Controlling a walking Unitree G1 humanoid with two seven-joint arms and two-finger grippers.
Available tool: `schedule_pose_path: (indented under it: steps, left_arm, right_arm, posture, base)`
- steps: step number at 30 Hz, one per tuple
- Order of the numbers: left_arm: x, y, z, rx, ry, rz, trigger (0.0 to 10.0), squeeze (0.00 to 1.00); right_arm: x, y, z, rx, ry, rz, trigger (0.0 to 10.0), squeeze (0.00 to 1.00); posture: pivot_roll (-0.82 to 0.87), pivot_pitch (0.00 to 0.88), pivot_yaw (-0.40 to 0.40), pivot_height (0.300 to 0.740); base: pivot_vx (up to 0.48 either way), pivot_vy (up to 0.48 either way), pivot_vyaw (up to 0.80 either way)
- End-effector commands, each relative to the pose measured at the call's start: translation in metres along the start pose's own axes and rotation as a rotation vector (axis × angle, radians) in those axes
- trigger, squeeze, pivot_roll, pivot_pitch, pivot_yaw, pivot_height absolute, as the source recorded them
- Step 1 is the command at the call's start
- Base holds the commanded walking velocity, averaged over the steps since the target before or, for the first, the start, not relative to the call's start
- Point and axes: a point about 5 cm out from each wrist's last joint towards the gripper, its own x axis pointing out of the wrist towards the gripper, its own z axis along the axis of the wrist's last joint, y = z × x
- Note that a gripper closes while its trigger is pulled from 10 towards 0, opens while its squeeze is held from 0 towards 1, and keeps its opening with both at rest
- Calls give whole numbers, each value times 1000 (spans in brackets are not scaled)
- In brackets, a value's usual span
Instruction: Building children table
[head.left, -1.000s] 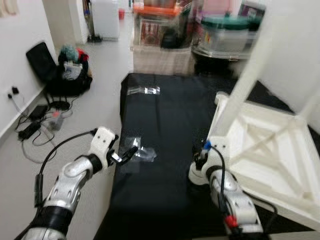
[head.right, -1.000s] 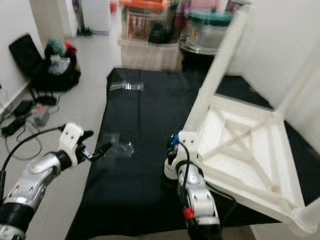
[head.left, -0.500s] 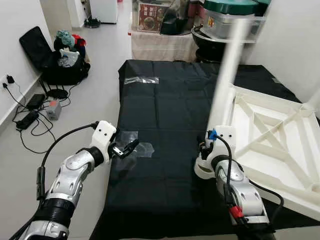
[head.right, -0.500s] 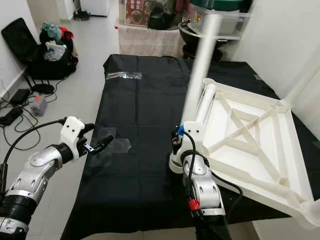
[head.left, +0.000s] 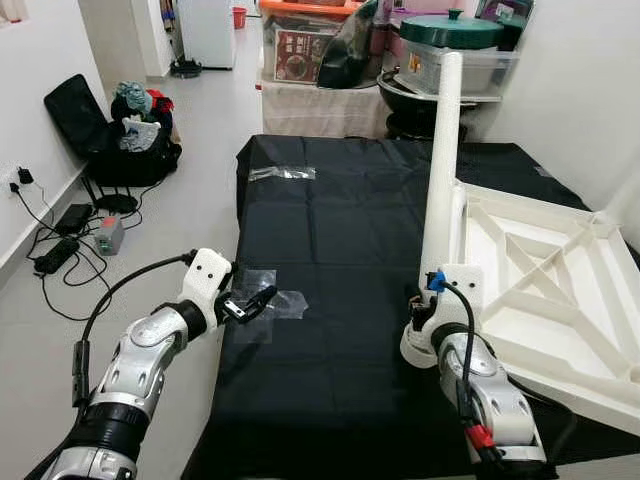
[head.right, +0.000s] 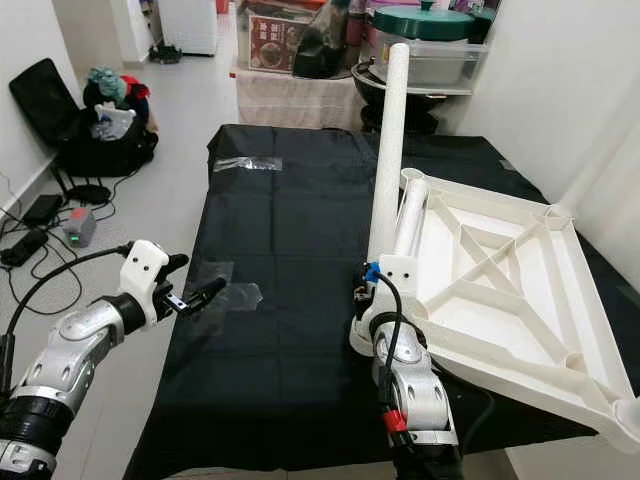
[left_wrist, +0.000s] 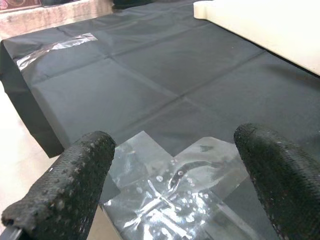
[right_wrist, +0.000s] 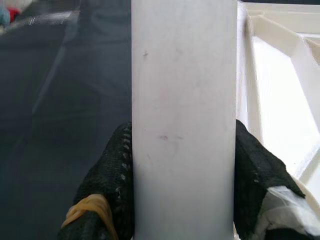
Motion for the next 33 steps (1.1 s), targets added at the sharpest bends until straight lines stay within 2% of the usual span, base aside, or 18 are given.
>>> schedule_pose_path:
  steps: [1, 2, 4, 7, 9, 12, 13, 14, 15, 18, 21, 23, 24, 27, 29, 31, 33]
  left_arm:
    - [1, 1, 0, 10, 4, -6, 10000, 0]
    - [1, 1, 0, 10, 4, -6, 10000, 0]
    - [3, 1, 2, 1, -5, -9, 10000, 0]
    - [6, -1, 6, -12, -22, -36, 10000, 0]
    - [7, -2, 8, -24, -33, -43, 10000, 0]
    - [7, -1, 11, -43, -47, -44, 10000, 0]
    - [7, -1, 12, -47, -50, -44, 10000, 0]
    - [10, -2, 19, -85, -89, -65, 10000, 0]
    - [10, -2, 19, -85, -89, -65, 10000, 0]
    - [16, -10, 33, -117, -148, -131, 10000, 0]
    - [18, -12, 38, -135, -168, -158, 10000, 0]
    - [18, -12, 47, -90, -201, -175, 10000, 0]
    - [18, -12, 47, -90, -201, -175, 10000, 0]
    - [21, 10, 71, -118, -262, -128, 10000, 0]
    - [20, 19, 81, -102, -282, -112, 10000, 0]
    - [19, 29, 91, -127, -315, -94, 10000, 0]
    - [19, 31, 94, -136, -324, -91, 10000, 0]
  right_arm:
    - [4, -7, 17, 97, -94, -37, 0, 0]
    - [4, -7, 17, 97, -94, -37, 0, 0]
    - [7, -5, 33, 140, -165, -25, 0, 0]
    - [5, 9, 72, 221, -322, 55, 0, 0]
    - [3, 15, 85, 243, -377, 93, 0, 0]
    - [1, 21, 93, 255, -406, 120, 0, 0]
    - [0, 22, 95, 258, -412, 125, 0, 0]
    - [2, 31, 91, 322, -378, 151, 0, 0]
    - [2, 31, 91, 322, -378, 151, 0, 0]
    - [3, 56, 77, 415, -292, 214, 0, 0]
    - [2, 64, 72, 437, -264, 239, 0, 0]
    - [-3, 81, 65, 402, -238, 326, 0, 0]
    - [-3, 81, 65, 402, -238, 326, 0, 0]
    - [-12, 93, 62, 214, -318, 443, 0, 0]
    - [-15, 94, 59, 153, -342, 473, 0, 0]
    - [-15, 90, 56, 34, -389, 485, 0, 0]
    - [-16, 89, 55, 3, -401, 488, 0, 0]
  posture:
    - [37, 0, -72, 740]
    - [37, 0, -72, 740]
    - [36, 0, -69, 740]
    - [41, 0, -67, 740]
    - [40, 0, -65, 740]
    - [41, 0, -65, 740]
    - [41, 0, -65, 740]
    - [42, 0, -67, 740]
    - [42, 0, -67, 740]
    - [49, 0, -68, 740]
    - [49, 0, -68, 740]
    - [51, 0, -66, 740]
    - [51, 0, -66, 740]
    - [60, 0, -65, 740]
    - [60, 0, -65, 740]
    - [58, 0, -61, 740]
    - [58, 0, -61, 740]
  base:
    - [0, 0, 0]
    - [0, 0, 0]
    - [0, 0, 0]
    - [0, 0, 0]
    - [0, 0, 0]
    - [0, 0, 0]
    - [0, 0, 0]
    - [0, 0, 0]
    - [0, 0, 0]
    - [0, 0, 0]
    - [0, 0, 0]
    - [0, 0, 0]
    - [0, 0, 0]
    - [0, 0, 0]
    - [0, 0, 0]
    - [0, 0, 0]
    - [0, 0, 0]
